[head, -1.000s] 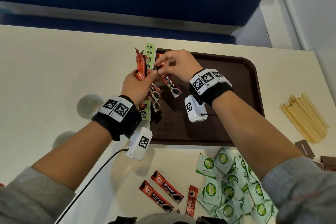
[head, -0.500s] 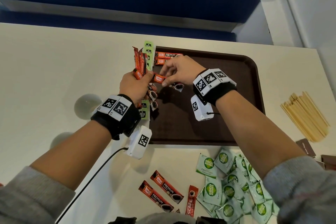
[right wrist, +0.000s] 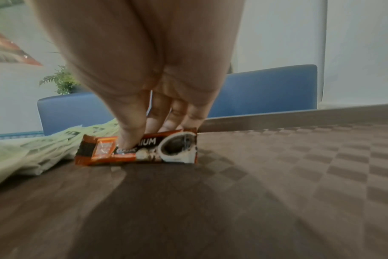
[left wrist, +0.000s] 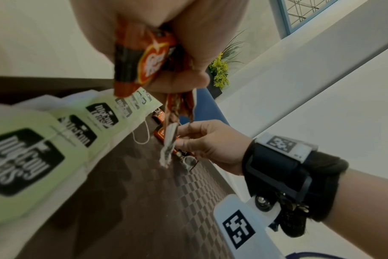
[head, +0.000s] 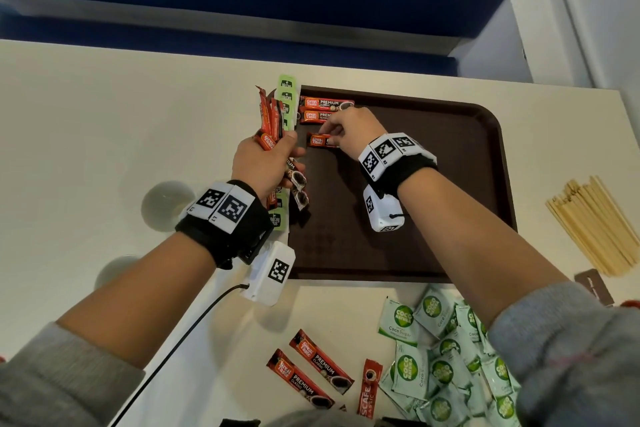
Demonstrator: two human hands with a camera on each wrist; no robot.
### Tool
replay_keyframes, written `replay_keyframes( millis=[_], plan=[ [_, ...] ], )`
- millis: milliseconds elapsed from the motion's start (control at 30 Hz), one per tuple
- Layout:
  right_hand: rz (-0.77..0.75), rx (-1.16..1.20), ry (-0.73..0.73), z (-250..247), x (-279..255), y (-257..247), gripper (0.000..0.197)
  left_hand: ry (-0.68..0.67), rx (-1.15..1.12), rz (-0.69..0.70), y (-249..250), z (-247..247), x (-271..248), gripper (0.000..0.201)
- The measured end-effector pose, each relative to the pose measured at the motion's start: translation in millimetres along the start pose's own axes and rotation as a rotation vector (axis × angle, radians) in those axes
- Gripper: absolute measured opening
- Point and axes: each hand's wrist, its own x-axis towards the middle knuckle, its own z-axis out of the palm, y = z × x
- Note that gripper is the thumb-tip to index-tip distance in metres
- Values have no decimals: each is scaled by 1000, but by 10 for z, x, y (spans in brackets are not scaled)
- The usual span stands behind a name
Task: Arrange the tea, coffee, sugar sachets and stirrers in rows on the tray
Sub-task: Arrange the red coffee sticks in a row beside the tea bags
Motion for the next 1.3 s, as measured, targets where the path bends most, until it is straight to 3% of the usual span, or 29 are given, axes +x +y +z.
replay_keyframes(
  millis=[200,400,1000,1300],
  plan=[
    [-14,-38,174,58,-18,31,17,-10,8,6,1,13,5,20],
    [24,-76,94,39,-36,30,28,-8,15,9,12,2,4,21],
    [-14,-72,174,77,60,-66,23,-23,-2,-4,-1,-17,9,14],
    [-59,-8,233,31,28,-57,24,-26,28,-25,-27,2,28,29]
  ],
)
